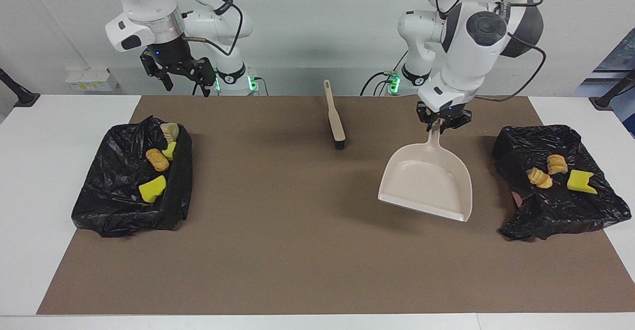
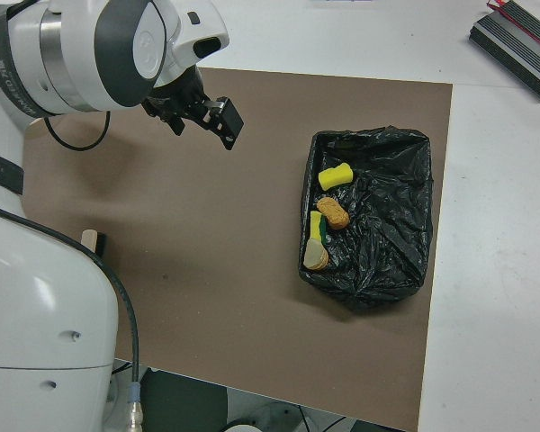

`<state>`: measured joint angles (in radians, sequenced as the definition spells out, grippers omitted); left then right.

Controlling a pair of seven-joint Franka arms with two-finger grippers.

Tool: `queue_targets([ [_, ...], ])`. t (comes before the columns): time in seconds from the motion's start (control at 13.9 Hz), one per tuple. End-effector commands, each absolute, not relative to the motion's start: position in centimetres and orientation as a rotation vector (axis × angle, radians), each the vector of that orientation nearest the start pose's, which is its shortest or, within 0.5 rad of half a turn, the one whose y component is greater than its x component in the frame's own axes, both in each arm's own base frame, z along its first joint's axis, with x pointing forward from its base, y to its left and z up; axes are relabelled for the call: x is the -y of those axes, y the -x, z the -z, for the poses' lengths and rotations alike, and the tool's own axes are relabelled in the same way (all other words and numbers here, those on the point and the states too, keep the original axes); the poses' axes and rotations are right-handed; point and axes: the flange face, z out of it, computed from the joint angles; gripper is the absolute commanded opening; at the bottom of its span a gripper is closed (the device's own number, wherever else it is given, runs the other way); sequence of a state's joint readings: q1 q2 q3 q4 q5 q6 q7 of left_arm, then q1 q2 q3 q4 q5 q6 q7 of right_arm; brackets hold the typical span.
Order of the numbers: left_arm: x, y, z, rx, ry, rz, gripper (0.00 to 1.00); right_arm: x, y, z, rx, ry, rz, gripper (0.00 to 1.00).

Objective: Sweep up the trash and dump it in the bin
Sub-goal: 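Return the dustpan to the table center with the left gripper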

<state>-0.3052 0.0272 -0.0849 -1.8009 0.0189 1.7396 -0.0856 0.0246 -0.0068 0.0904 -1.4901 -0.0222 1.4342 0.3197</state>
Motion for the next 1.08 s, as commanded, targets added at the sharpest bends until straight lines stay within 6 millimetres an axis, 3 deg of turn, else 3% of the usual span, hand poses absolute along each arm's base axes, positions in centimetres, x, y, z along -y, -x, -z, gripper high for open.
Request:
queue_targets([
  [0.0,25.2,-50.2,-48.7,-0.356,3.139,-0.075,0.00,-5.7,-53.9,-65.7,-0.287,3.163,-0.053,1.00],
  [0.14,30.3,-49.9,-44.5,-0.156,3.152,-0.084,0.00,-5.7,-53.9,-65.6,-0.289,3.161,-0.056,1.00],
  [0.43,35.2,-50.2,-39.8,0.106,3.195,-0.004,0.00,-5.8,-53.8,-65.6,-0.286,3.159,-0.060,1.00],
  [1.01,38.0,-50.2,-35.5,0.082,3.220,0.023,0.00,-5.4,-53.9,-65.6,-0.295,3.158,-0.057,1.00],
])
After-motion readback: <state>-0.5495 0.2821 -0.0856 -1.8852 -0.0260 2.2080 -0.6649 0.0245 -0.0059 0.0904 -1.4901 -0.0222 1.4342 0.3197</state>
